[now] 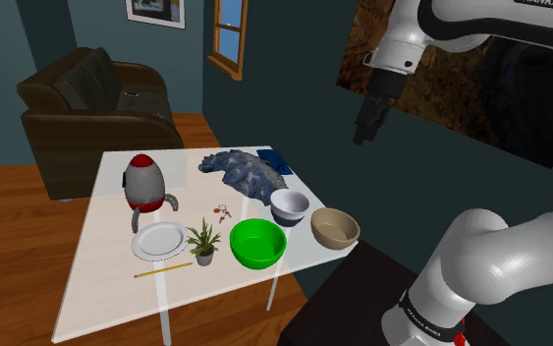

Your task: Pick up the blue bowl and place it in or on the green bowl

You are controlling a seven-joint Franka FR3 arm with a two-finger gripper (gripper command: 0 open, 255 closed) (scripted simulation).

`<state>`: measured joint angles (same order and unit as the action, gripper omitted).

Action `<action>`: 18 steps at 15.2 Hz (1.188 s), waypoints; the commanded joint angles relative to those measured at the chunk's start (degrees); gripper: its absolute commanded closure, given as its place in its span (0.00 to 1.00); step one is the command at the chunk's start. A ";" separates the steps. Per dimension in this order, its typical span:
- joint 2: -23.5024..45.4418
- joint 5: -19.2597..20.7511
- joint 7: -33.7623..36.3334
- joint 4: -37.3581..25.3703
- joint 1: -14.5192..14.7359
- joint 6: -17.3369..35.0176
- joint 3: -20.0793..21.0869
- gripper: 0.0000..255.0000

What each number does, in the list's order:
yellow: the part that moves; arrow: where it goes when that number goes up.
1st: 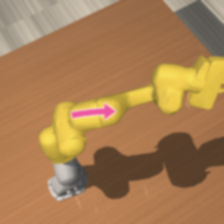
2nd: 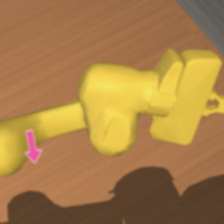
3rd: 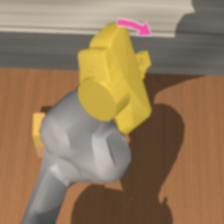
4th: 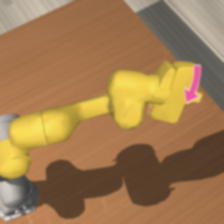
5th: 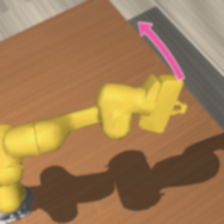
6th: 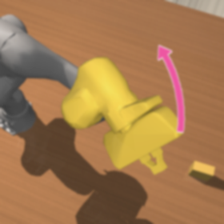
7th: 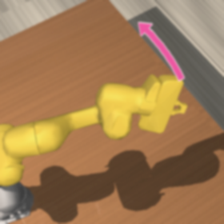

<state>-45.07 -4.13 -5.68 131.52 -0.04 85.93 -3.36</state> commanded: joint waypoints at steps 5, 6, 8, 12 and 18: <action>3.37 1.47 -3.54 3.32 -0.85 6.57 -3.05 0.00; 4.41 1.78 -4.42 3.97 -1.04 8.24 -3.83 0.00; 6.74 2.31 -6.18 5.04 -1.39 11.58 -5.40 0.00; 12.33 2.89 -9.81 6.24 -1.93 18.22 -8.55 0.00; 22.79 2.04 -15.76 5.64 -2.12 27.68 -13.31 0.00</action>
<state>-24.52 -1.71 -20.42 137.58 -2.28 111.79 -15.92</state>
